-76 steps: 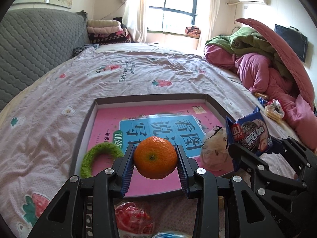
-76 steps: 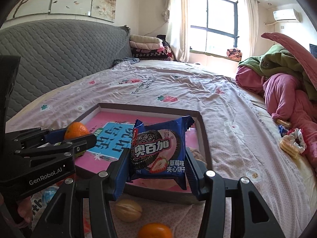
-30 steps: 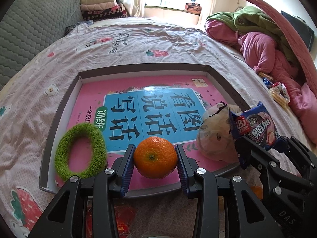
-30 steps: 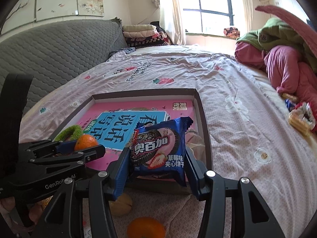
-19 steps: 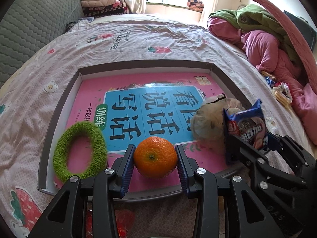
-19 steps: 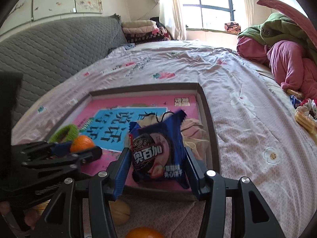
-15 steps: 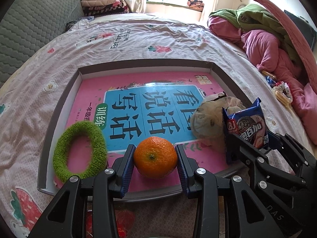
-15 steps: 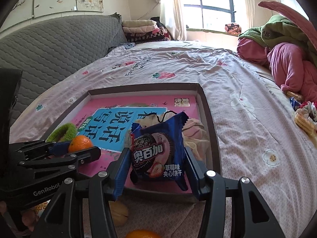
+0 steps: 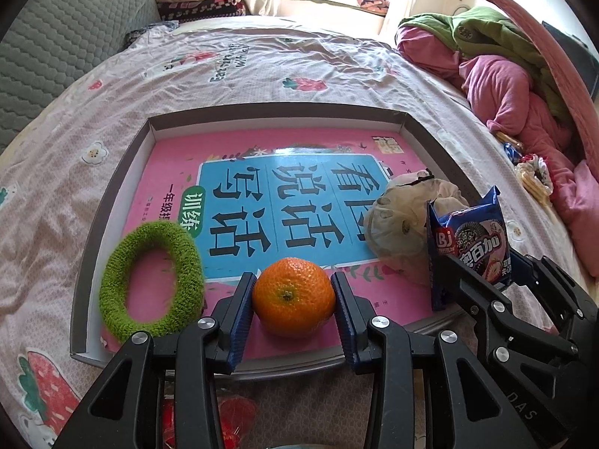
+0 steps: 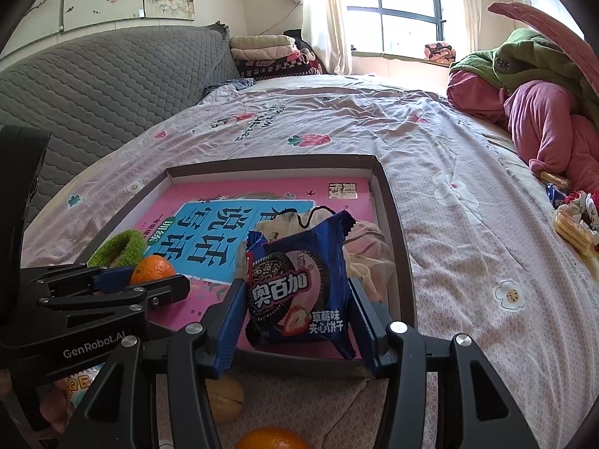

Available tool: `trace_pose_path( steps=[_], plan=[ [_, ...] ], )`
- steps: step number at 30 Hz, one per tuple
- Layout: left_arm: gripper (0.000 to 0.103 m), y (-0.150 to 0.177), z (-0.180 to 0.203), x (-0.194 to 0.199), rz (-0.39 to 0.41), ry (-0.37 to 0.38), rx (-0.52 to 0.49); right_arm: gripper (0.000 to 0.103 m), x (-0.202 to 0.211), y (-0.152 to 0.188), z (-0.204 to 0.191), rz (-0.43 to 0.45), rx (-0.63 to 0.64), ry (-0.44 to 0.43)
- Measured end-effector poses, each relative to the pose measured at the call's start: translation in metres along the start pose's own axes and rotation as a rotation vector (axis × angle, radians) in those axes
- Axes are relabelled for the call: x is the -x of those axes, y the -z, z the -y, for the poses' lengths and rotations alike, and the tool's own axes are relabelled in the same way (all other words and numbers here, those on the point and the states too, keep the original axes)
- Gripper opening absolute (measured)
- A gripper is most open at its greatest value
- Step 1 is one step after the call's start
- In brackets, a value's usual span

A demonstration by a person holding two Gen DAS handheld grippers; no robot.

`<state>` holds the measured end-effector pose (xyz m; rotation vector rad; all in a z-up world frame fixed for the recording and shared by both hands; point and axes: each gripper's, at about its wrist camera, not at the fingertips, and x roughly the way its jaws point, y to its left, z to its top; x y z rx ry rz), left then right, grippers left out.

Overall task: Organize objects
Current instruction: 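Carry blue cookie packet with right tool into tray while left tool carries orange, then open right tool to drop cookie packet while left tool lowers orange onto book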

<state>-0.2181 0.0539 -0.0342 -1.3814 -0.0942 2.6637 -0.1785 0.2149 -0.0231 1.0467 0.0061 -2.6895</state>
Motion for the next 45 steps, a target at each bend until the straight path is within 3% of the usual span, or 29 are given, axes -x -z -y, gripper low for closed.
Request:
trace_pose_path(
  steps=[15,45],
  plan=[
    [0.042,0.001,0.001,0.004,-0.005,-0.004,0.003,0.054,0.004,0.002,-0.012,-0.011,0.060,0.056],
    [0.047,0.005,0.006,0.018,0.016,-0.032,-0.025,0.059,0.016,0.000,-0.002,-0.002,0.014,0.045]
  ],
)
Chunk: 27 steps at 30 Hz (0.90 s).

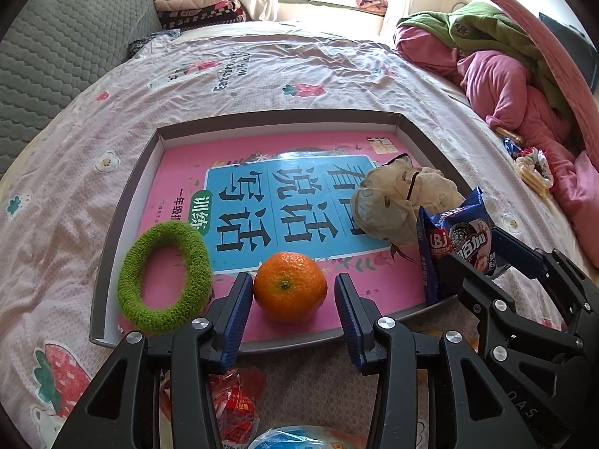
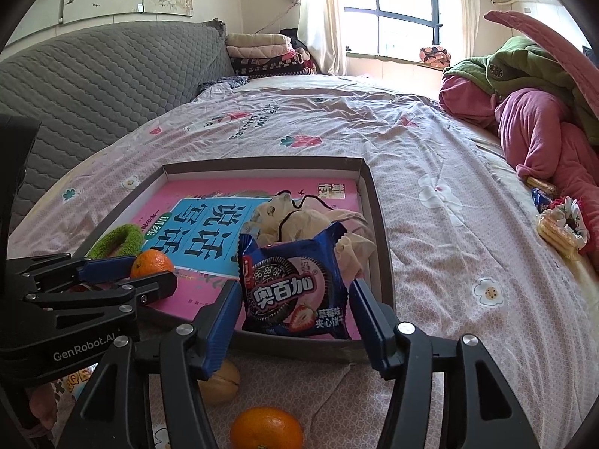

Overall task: Organize objects
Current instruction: 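Open right tool to drop cookie packet while left tool lowers orange onto book, then open left tool to release orange in tray while right tool withdraws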

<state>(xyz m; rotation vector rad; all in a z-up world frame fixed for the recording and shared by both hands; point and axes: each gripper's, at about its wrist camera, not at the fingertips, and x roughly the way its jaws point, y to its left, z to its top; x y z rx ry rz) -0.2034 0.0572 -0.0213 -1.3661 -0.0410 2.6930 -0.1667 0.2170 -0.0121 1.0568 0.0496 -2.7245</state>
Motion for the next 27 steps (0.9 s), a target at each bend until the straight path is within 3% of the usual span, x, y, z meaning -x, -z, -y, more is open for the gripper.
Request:
trace_pose_path(
  steps=[27],
  plan=[
    [0.047,0.002,0.002,0.029,0.043,-0.012,-0.002,0.059,0.021,-0.004,-0.003,0.062,0.014,-0.010]
  ],
)
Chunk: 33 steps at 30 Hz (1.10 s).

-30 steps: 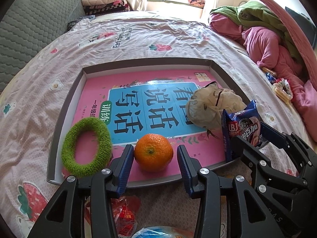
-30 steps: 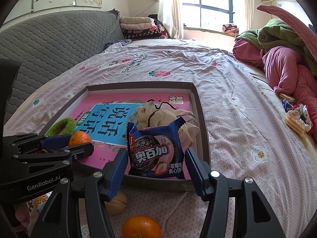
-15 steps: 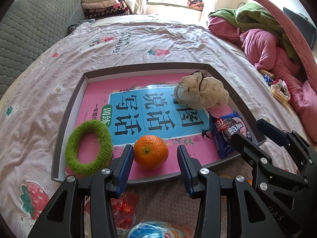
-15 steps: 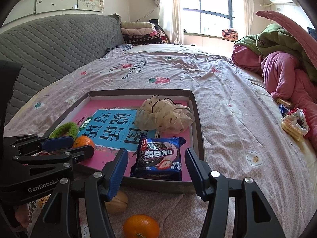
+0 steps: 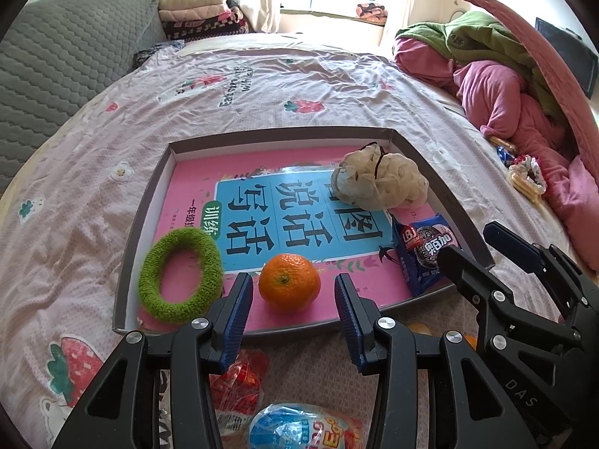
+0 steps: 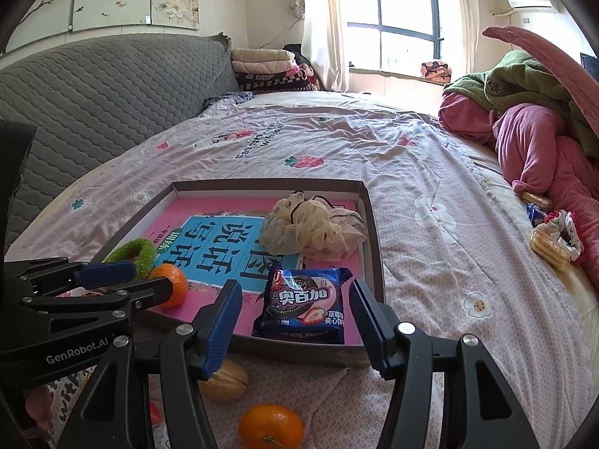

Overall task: Organize objects
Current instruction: 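Open left tool to release orange in tray while right tool withdraws, then withdraw both open tools from the tray toward the loose candy eggs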

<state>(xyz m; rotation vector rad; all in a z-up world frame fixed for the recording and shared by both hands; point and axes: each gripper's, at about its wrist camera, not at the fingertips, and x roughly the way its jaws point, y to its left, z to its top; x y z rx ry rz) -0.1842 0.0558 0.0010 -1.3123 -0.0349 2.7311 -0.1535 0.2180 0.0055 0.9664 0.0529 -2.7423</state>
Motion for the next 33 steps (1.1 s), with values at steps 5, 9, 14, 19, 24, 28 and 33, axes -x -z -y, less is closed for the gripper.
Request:
trace_pose_path(
  steps=[5,9,14,19,24,28,33],
  plan=[
    [0.047,0.003,-0.003,0.008,0.009,-0.004,0.009,0.059,0.005,-0.001,0.001,0.012,-0.005,-0.003],
    [0.047,0.005,-0.004,0.014,0.016,-0.004,0.015,0.059,0.009,-0.002,0.001,0.021,-0.004,-0.007],
    [0.047,0.010,-0.004,0.022,0.023,-0.007,0.016,0.059,0.014,-0.002,0.000,0.031,0.001,-0.010],
    [0.047,0.012,-0.006,0.028,0.030,-0.011,0.022,0.059,0.016,-0.001,-0.001,0.035,0.004,-0.013],
    [0.049,0.014,-0.013,0.036,0.038,-0.014,0.039,0.059,0.019,-0.001,-0.001,0.040,0.005,-0.019],
    [0.051,0.015,-0.017,0.042,0.043,-0.020,0.054,0.059,0.022,0.000,-0.003,0.045,0.014,-0.021],
    [0.051,0.016,-0.020,0.051,0.052,-0.027,0.063,0.059,0.026,0.000,-0.005,0.053,0.020,-0.029]
  ],
)
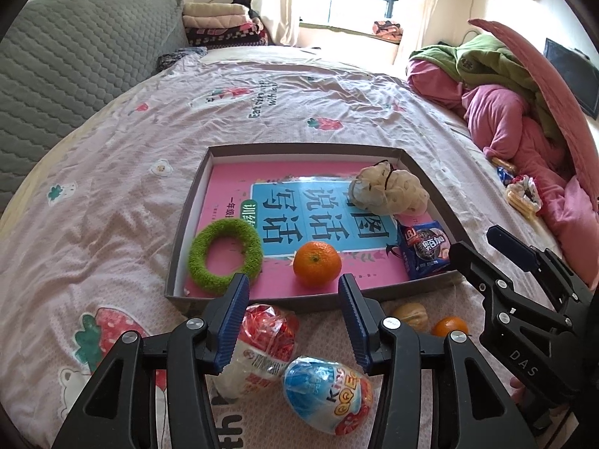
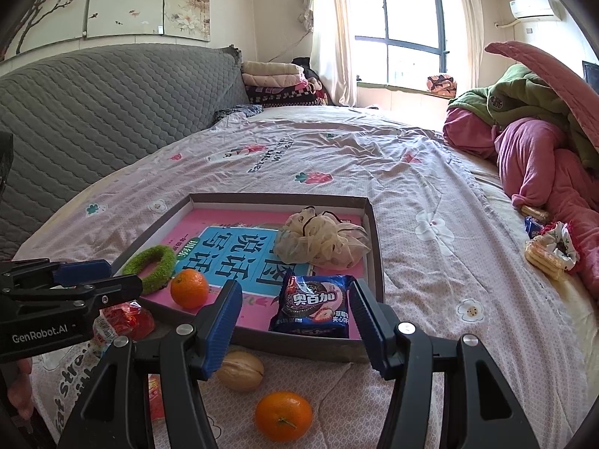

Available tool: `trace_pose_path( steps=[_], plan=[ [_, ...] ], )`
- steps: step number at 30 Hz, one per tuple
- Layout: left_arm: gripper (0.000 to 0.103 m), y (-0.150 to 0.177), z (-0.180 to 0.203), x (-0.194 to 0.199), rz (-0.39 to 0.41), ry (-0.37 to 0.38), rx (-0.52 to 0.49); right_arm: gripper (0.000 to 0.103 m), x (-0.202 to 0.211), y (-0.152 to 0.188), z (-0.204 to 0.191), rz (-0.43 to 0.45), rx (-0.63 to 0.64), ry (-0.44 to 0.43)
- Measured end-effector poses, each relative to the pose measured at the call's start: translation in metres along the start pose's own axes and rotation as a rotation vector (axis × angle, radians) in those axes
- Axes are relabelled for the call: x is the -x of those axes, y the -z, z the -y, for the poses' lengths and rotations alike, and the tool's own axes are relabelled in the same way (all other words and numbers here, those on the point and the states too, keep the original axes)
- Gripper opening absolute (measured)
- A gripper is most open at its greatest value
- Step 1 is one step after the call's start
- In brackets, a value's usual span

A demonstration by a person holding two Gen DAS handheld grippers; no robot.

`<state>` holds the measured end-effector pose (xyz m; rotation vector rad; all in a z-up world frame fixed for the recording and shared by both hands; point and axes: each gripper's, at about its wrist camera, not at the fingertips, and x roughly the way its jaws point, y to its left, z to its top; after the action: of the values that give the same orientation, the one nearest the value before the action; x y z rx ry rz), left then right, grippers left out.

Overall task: Organize objects
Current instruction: 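Withdraw both open tools from the tray toward the loose candy eggs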

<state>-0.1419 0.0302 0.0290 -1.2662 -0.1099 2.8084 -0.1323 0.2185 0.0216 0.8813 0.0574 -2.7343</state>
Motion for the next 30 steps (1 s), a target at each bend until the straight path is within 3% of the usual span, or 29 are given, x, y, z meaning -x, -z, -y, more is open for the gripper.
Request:
trace_pose_path(
  steps=[30],
  plan=[
    [0.058,0.031,0.008,0.030,0.025,-0.001,0.000,0.064,0.026,0.024,-0.016,0.014,0.039,-0.005]
  ],
)
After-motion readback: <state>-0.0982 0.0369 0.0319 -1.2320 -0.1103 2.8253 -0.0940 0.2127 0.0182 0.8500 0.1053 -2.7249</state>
